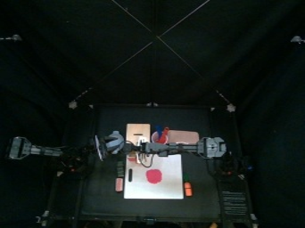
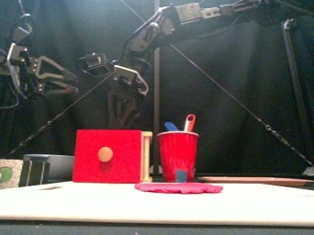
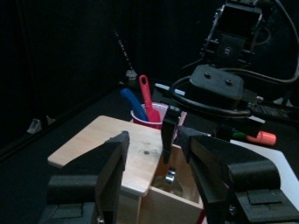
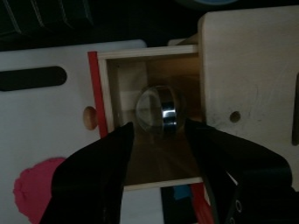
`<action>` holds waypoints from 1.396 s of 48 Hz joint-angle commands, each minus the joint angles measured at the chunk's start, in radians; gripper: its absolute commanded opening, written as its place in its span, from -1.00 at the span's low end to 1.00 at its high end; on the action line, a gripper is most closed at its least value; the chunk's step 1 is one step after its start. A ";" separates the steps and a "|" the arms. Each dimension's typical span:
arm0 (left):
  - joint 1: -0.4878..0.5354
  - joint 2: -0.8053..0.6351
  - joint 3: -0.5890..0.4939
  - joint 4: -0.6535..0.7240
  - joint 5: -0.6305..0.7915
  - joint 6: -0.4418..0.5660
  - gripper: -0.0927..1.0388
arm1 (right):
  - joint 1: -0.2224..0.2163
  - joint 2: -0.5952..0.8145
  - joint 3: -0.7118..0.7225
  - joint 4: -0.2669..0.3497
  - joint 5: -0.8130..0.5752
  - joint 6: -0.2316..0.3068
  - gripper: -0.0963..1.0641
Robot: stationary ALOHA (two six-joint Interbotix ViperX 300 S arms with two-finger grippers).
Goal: Get the cutter from the drawer then cut the dough then place the extra dough in the bowl
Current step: Place the cutter on the board
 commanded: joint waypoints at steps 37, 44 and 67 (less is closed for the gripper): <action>-0.038 0.000 -0.006 -0.025 0.048 -0.008 0.66 | -0.026 0.035 -0.058 0.000 -0.008 0.012 0.29; -0.041 0.000 -0.005 -0.028 0.048 -0.008 0.66 | -0.028 0.040 -0.061 0.002 -0.009 0.012 0.13; -0.041 0.000 -0.003 -0.028 0.048 -0.008 0.66 | -0.021 0.031 -0.123 -0.003 0.043 0.020 0.00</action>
